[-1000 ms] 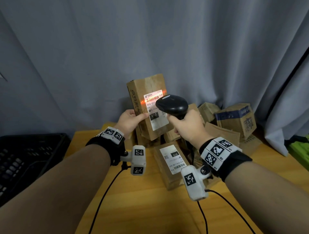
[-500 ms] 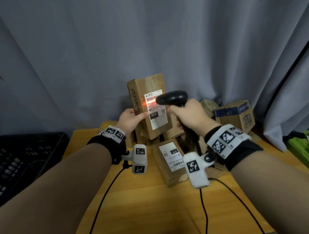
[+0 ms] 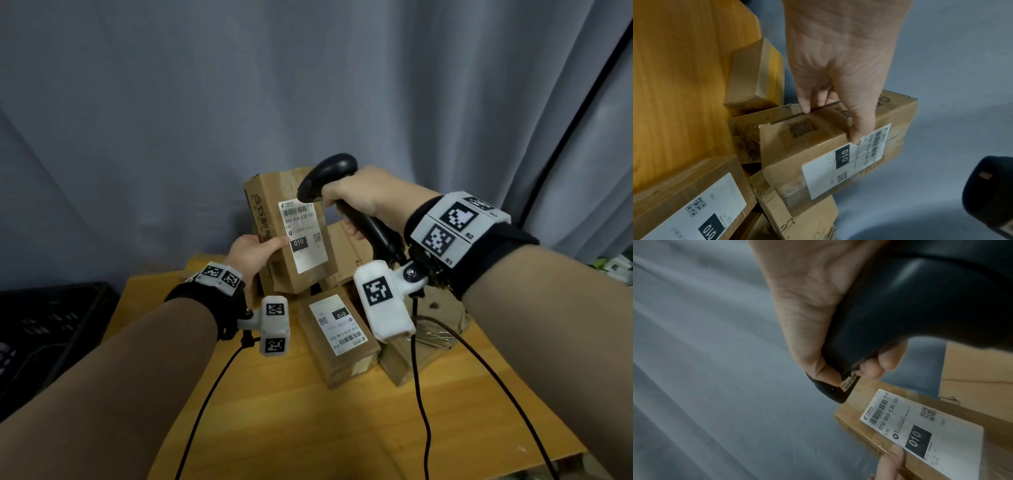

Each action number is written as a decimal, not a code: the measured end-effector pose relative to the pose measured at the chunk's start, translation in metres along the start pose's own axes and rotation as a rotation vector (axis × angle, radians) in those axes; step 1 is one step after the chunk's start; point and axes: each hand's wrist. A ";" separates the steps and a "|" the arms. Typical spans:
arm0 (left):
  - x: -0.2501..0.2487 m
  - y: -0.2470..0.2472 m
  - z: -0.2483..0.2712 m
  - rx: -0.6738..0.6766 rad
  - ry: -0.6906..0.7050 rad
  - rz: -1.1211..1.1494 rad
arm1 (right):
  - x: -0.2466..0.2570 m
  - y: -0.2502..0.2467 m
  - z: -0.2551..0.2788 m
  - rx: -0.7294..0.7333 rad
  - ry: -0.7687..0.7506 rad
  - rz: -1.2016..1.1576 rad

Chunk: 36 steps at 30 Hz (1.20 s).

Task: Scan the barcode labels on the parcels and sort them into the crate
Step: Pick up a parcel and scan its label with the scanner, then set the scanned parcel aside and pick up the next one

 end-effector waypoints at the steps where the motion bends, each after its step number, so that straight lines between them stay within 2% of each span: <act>1: -0.001 0.002 -0.001 0.000 -0.010 0.009 | -0.001 0.000 -0.002 -0.006 0.005 -0.010; 3: -0.002 0.005 -0.001 -0.003 -0.019 0.022 | -0.005 0.000 -0.009 -0.035 -0.026 -0.063; 6: 0.000 0.007 0.000 0.006 -0.038 0.011 | -0.022 0.004 -0.018 -0.086 -0.153 -0.175; 10: 0.010 0.002 -0.001 0.022 -0.103 0.085 | -0.069 0.021 -0.036 -0.172 -0.221 -0.255; 13: 0.017 -0.004 0.004 0.010 -0.117 0.224 | -0.104 0.037 -0.051 -0.183 -0.115 -0.407; 16: 0.027 -0.017 0.007 -0.084 -0.164 0.324 | -0.123 0.062 -0.061 0.019 0.040 -0.585; 19: 0.035 -0.034 0.013 -0.135 -0.198 0.371 | -0.116 0.092 -0.066 0.093 0.108 -0.711; 20: 0.038 -0.040 0.016 -0.098 -0.198 0.365 | -0.113 0.101 -0.069 0.087 0.121 -0.707; 23: 0.046 -0.069 0.031 0.228 -0.246 0.226 | -0.099 0.130 -0.077 0.081 0.116 -0.708; 24: 0.052 -0.081 0.033 0.297 -0.270 0.197 | -0.095 0.141 -0.081 0.087 0.108 -0.706; 26: 0.063 -0.106 0.035 0.273 -0.277 0.208 | -0.085 0.163 -0.087 0.121 0.099 -0.691; 29: 0.080 -0.149 0.025 0.081 -0.257 0.288 | -0.058 0.202 -0.093 0.207 0.060 -0.617; 31: 0.091 -0.182 0.017 0.010 -0.273 0.313 | -0.037 0.233 -0.096 0.235 0.018 -0.497; 34: 0.107 -0.229 0.005 0.063 -0.382 0.341 | -0.019 0.286 -0.101 0.275 -0.055 -0.268; 36: 0.116 -0.250 -0.001 0.053 -0.413 0.299 | -0.013 0.314 -0.100 0.256 -0.077 -0.246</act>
Point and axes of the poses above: each hand's wrist, its own z-axis away from the middle knuckle, its own y-axis out of the palm, x = y × z, and after that the axes turned 1 degree about -y, right-handed
